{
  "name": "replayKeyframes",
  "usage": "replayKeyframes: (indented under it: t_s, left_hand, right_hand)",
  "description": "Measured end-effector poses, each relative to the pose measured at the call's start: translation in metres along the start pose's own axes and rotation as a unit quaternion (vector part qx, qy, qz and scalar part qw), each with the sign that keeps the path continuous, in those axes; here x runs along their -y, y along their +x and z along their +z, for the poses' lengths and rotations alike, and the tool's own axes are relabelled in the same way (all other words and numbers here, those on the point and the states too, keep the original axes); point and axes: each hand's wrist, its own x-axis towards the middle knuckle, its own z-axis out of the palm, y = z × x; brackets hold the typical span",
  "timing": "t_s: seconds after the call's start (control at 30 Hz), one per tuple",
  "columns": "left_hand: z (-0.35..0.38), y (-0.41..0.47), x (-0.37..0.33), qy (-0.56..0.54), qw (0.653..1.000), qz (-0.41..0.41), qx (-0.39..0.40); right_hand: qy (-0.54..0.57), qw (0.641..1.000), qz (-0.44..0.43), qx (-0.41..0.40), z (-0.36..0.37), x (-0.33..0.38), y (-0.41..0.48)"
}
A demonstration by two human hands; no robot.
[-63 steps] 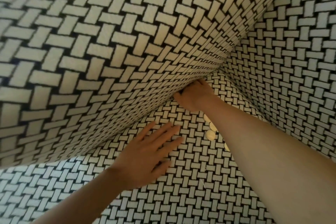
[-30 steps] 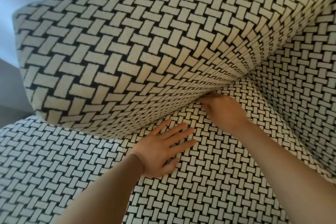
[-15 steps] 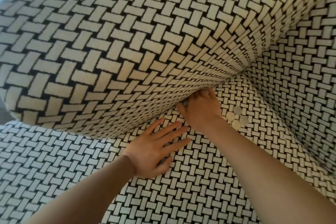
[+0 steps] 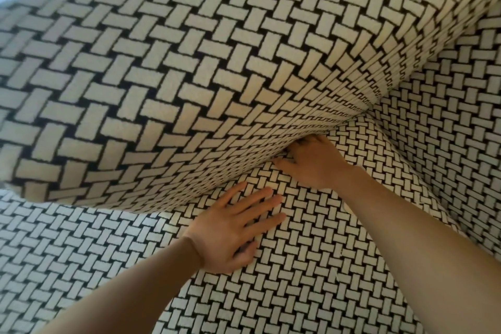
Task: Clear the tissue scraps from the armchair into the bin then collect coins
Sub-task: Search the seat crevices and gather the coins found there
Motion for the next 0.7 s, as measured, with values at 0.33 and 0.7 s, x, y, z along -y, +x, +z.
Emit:
replayKeyframes:
  t_s: [0.33,0.7]
  left_hand:
    - [0.000,0.000,0.000,0.005,1.000,-0.005,0.013]
    - [0.000,0.000,-0.001,-0.002,1.000,-0.007,0.005]
  right_hand:
    - [-0.053,0.994,0.085,0.048,-0.003,0.036,0.007]
    - [0.013,0.992,0.086,0.089,-0.008,0.032,0.025]
